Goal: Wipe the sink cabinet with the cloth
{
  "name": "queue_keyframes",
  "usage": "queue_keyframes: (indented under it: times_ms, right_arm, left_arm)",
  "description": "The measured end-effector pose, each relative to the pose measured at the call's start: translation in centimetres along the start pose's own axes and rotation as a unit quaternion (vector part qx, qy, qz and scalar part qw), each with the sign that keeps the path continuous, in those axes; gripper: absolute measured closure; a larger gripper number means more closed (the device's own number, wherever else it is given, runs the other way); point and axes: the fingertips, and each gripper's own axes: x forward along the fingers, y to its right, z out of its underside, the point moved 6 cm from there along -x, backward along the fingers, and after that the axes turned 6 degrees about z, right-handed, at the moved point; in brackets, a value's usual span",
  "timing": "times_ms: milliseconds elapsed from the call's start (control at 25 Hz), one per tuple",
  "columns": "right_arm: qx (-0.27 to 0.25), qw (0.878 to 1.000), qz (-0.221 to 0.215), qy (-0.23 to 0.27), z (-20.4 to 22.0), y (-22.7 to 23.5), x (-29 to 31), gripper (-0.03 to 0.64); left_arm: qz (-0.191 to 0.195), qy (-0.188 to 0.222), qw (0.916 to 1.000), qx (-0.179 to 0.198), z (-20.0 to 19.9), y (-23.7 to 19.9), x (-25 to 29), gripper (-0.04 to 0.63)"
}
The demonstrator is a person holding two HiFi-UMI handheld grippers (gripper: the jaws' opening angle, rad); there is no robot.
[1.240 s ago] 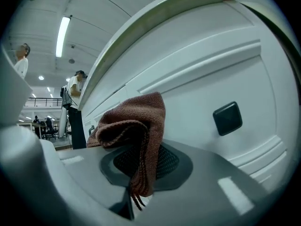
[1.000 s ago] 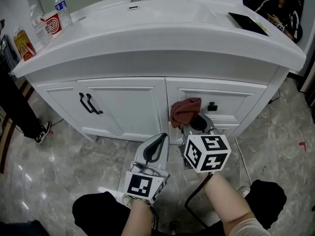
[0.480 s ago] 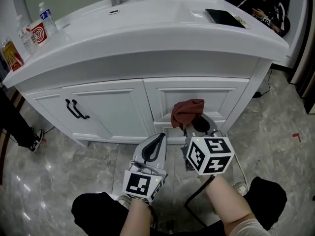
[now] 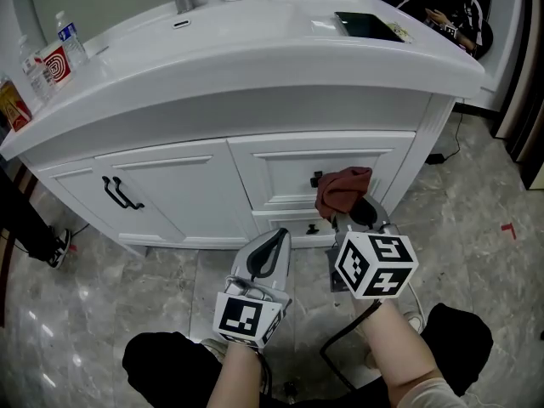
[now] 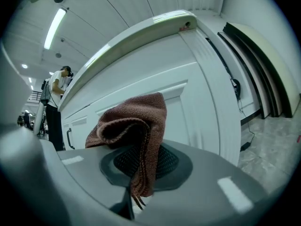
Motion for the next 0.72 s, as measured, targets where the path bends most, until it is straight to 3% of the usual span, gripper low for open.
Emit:
queue_keyframes:
  times_ms: [360,720]
  right_arm:
    - [0.012,1.000,0.001,-0.013,-0.1,1.8,1.1,0.538]
    - [-0.004,0.999,0.039,-0.006,-1.5,6.0,-0.9,0.538]
  left_arm:
    - [0.016,-0.006,0.9999,-0.002,1.3,0.9,1.6,0.595]
    - [0.043,-0.003,0.9990,-0.014,1.6,3.7,4.3,0.595]
